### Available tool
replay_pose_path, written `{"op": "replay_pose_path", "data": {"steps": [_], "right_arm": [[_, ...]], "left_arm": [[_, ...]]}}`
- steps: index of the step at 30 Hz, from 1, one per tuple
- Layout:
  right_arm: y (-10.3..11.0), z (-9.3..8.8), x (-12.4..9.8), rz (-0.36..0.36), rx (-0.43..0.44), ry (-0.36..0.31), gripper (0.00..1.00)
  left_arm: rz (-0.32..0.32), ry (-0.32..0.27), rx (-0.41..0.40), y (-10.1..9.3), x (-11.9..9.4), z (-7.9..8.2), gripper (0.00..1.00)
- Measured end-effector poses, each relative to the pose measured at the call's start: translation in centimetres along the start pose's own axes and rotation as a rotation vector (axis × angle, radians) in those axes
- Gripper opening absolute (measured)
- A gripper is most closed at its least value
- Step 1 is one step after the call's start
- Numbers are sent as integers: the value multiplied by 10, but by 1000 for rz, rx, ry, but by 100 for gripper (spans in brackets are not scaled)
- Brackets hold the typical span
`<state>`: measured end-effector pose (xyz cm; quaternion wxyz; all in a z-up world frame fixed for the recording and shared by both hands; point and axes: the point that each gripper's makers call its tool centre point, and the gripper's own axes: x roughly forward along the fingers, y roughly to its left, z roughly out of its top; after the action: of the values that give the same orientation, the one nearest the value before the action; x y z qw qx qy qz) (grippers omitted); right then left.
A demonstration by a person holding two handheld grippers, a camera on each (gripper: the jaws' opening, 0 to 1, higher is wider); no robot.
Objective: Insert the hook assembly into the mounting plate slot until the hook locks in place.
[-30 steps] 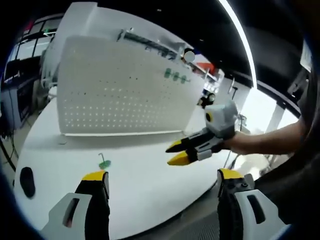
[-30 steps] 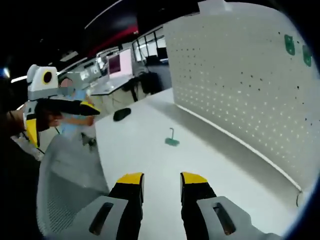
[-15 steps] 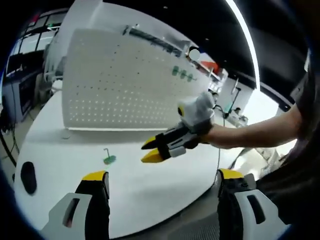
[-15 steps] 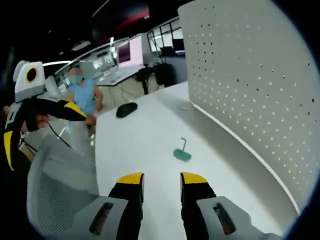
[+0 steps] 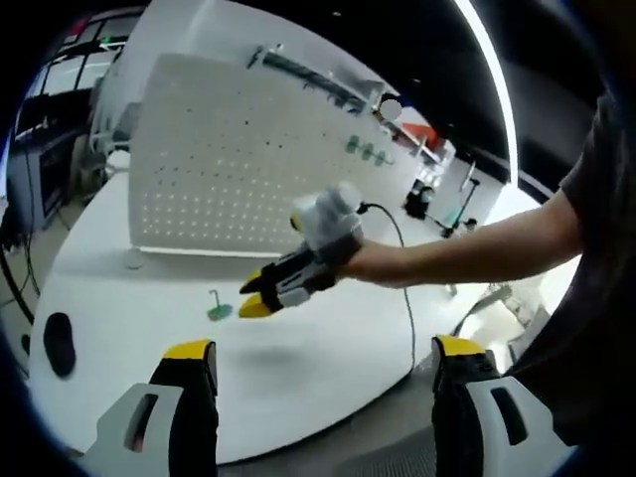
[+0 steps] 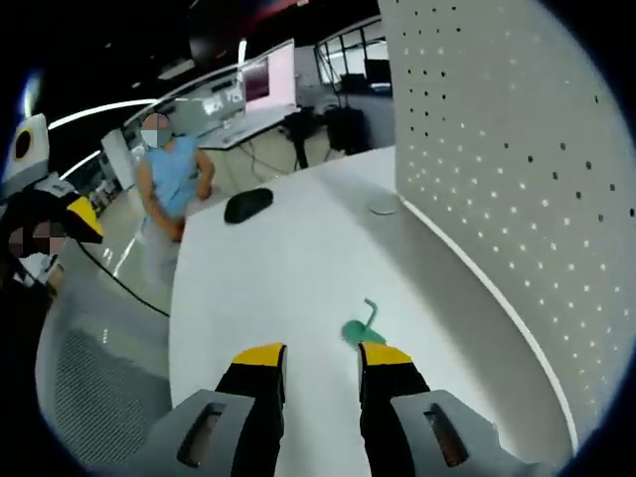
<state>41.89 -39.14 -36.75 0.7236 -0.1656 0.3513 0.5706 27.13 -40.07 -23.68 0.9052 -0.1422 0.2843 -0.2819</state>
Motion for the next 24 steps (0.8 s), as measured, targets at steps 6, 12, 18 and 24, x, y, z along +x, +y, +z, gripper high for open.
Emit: {"op": "replay_pose_path", "data": {"steps": [6, 12, 18, 24], "right_arm": [[-9, -8, 19, 21, 48, 45, 28], [-17, 0, 29, 22, 19, 61, 28], [-21, -3, 44, 39, 2, 89, 28], [-28, 2, 48, 52, -16, 87, 25]], "left_arm": [[1, 10, -22, 2, -1, -3, 90], [-3, 0, -39, 4, 4, 0, 91], [18, 1, -20, 17, 6, 3, 90], [20, 4, -21, 22, 6, 2, 90]]}}
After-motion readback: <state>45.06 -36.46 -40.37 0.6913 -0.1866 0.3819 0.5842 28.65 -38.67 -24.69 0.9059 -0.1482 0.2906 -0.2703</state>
